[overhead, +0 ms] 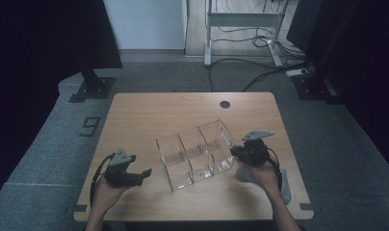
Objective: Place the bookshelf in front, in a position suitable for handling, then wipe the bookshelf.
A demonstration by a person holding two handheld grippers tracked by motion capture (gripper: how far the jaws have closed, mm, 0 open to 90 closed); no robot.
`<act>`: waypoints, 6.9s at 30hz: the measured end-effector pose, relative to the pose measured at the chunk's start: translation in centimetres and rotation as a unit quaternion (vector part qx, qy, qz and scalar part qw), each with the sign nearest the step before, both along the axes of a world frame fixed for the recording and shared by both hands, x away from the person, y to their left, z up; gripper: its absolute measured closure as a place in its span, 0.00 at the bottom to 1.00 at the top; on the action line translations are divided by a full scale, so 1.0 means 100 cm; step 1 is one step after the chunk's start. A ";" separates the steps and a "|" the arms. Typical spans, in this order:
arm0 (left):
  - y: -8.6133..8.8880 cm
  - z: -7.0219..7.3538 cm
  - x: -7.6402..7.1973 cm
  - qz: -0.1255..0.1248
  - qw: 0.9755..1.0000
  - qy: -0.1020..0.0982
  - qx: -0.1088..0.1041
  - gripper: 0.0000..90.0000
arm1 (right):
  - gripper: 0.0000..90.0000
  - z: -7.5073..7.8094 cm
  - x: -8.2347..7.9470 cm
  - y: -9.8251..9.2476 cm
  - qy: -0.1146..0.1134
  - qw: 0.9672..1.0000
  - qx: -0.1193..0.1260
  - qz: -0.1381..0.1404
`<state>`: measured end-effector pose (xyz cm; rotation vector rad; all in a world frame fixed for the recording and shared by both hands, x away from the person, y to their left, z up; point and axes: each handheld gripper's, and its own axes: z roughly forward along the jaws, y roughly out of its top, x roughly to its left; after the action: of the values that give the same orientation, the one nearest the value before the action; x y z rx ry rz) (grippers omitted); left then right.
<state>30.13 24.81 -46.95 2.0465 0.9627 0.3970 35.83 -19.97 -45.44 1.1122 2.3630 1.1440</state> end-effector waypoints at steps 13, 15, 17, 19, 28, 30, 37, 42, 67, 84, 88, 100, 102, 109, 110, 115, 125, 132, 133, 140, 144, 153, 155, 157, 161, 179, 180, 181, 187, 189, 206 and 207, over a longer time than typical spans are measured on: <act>-0.010 0.006 -0.004 -0.020 0.999 -0.024 -0.003 0.09 | 0.90 -0.001 0.004 0.004 -0.010 1.000 -0.005 0.010; -0.010 0.006 -0.004 -0.019 0.999 -0.027 -0.002 0.09 | 0.90 -0.001 0.004 0.005 -0.011 1.000 -0.006 0.016; -0.008 0.006 -0.004 -0.017 0.999 -0.027 -0.003 0.09 | 0.90 -0.001 0.003 0.007 -0.012 1.000 -0.007 0.019; -0.007 0.006 -0.004 -0.015 0.999 -0.029 -0.003 0.09 | 0.90 -0.001 0.003 0.009 -0.012 1.000 -0.008 0.025; -0.006 0.005 -0.004 -0.023 0.999 -0.033 -0.014 0.16 | 0.92 0.000 0.002 0.018 -0.014 0.999 -0.010 0.043; -0.006 0.005 -0.004 -0.027 0.999 -0.032 -0.013 0.16 | 0.92 0.000 0.002 0.019 -0.014 0.999 -0.011 0.045; -0.011 -0.001 -0.004 -0.049 0.998 -0.027 -0.010 0.17 | 0.93 0.000 0.001 0.023 -0.013 0.998 -0.012 0.058; -0.010 -0.002 -0.004 -0.056 0.998 -0.022 -0.022 0.22 | 0.93 0.000 0.001 0.024 -0.015 0.998 -0.013 0.058; -0.016 -0.003 -0.008 -0.079 0.996 -0.026 -0.013 0.47 | 0.95 -0.001 0.019 0.031 -0.013 0.998 -0.005 0.069; -0.017 -0.004 -0.012 -0.058 0.998 -0.035 -0.012 0.49 | 0.37 0.010 0.003 0.028 -0.005 0.996 -0.035 0.087; -0.017 -0.004 -0.013 -0.055 0.998 -0.034 -0.012 0.48 | 0.29 0.010 -0.001 0.019 -0.008 0.996 -0.042 0.074; -0.019 -0.005 -0.016 -0.044 0.998 -0.035 -0.014 0.49 | 0.21 -0.001 -0.019 -0.024 -0.002 0.998 -0.048 0.034; -0.018 -0.006 -0.016 -0.043 0.998 -0.039 -0.018 0.49 | 0.20 -0.004 -0.022 -0.030 -0.001 0.998 -0.055 0.025; -0.017 -0.008 -0.016 -0.046 0.998 -0.045 -0.025 0.50 | 0.17 -0.025 -0.021 -0.049 0.014 0.996 -0.082 -0.011; -0.017 -0.008 -0.016 -0.046 0.998 -0.045 -0.025 0.50 | 0.17 -0.025 -0.021 -0.049 0.014 0.996 -0.082 -0.011; -0.018 -0.008 -0.017 -0.038 0.998 -0.043 -0.022 0.50 | 0.15 -0.039 -0.017 -0.055 0.033 0.995 -0.092 -0.022; -0.020 -0.006 -0.019 -0.036 0.998 -0.040 -0.014 0.49 | 0.19 -0.057 -0.003 -0.050 0.046 0.994 -0.093 -0.013; -0.020 -0.006 -0.019 -0.035 0.999 -0.038 -0.017 0.49 | 0.40 -0.069 0.001 -0.049 0.064 0.990 -0.126 -0.024; -0.020 -0.007 -0.019 -0.035 0.999 -0.039 -0.017 0.49 | 0.42 -0.070 0.002 -0.050 0.068 0.989 -0.126 -0.025; -0.020 -0.008 -0.019 -0.033 0.998 -0.043 -0.020 0.49 | 0.62 -0.072 0.003 -0.050 0.090 0.988 -0.120 -0.027; -0.020 -0.008 -0.019 -0.031 0.998 -0.043 -0.022 0.50 | 0.67 -0.070 0.001 -0.050 0.091 0.988 -0.123 -0.027; -0.020 -0.009 -0.020 -0.025 0.998 -0.044 -0.027 0.50 | 0.70 -0.060 -0.005 -0.054 0.089 0.990 -0.110 -0.026; -0.020 -0.009 -0.020 -0.026 0.998 -0.044 -0.026 0.50 | 0.70 -0.057 -0.008 -0.055 0.084 0.990 -0.107 -0.026; -0.020 -0.009 -0.020 -0.026 0.998 -0.044 -0.027 0.50 | 0.70 -0.051 -0.010 -0.056 0.079 0.992 -0.098 -0.025; -0.021 -0.009 -0.021 -0.025 0.998 -0.042 -0.026 0.50 | 0.70 -0.042 -0.011 -0.056 0.071 0.993 -0.089 -0.020; -0.023 -0.009 -0.023 -0.023 0.999 -0.040 -0.025 0.50 | 0.69 0.010 -0.020 -0.058 0.033 0.998 -0.059 -0.009; -0.024 -0.009 -0.024 -0.022 0.999 -0.040 -0.024 0.50 | 0.69 0.014 -0.020 -0.058 0.031 0.998 -0.060 -0.006; -0.024 -0.009 -0.024 -0.022 0.999 -0.040 -0.024 0.50 | 0.69 0.019 -0.021 -0.057 0.027 0.998 -0.060 -0.004; -0.025 -0.008 -0.025 -0.023 0.999 -0.039 -0.023 0.49 | 0.69 0.042 -0.018 -0.050 0.024 0.999 -0.041 0.007; -0.025 -0.008 -0.025 -0.023 0.999 -0.039 -0.023 0.49 | 0.69 0.048 -0.016 -0.047 0.022 0.999 -0.042 0.011; -0.026 -0.008 -0.025 -0.025 0.999 -0.037 -0.024 0.49 | 0.69 0.086 0.018 0.009 -0.001 0.998 -0.051 0.046; -0.026 -0.008 -0.025 -0.025 0.999 -0.037 -0.024 0.49 | 0.69 0.087 0.020 0.012 -0.001 0.998 -0.051 0.047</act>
<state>27.64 22.21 -47.79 1.9941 0.8676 0.4155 37.85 -18.78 -36.74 0.9752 2.4655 1.0413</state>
